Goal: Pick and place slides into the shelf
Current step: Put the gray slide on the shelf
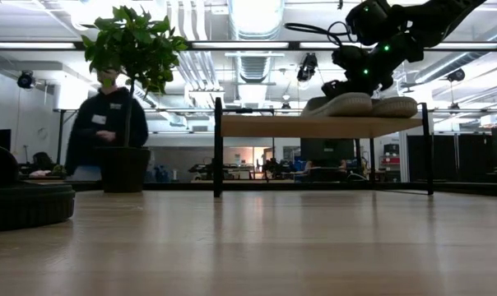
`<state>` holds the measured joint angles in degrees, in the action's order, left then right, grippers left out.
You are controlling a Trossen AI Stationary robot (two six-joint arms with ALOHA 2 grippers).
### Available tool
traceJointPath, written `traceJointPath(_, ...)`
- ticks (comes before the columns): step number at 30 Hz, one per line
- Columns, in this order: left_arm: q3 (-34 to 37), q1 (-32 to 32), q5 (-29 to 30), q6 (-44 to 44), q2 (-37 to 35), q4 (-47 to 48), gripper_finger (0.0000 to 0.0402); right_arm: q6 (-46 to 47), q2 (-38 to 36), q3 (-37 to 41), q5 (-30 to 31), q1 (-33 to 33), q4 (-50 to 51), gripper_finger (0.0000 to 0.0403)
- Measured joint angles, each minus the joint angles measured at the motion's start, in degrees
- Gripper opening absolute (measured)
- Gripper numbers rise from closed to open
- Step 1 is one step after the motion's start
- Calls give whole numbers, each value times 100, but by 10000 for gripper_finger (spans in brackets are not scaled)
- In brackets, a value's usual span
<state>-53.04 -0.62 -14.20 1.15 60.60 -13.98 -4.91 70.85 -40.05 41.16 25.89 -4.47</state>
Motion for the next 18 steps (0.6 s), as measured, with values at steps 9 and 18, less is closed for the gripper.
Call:
traceJointPath(9,0,0,0,2,0,0,215,496,-73,-2,-99,-2,315,115)
traceJointPath(18,1,0,-1,0,0,2,215,790,-516,11,-117,-167,783,160)
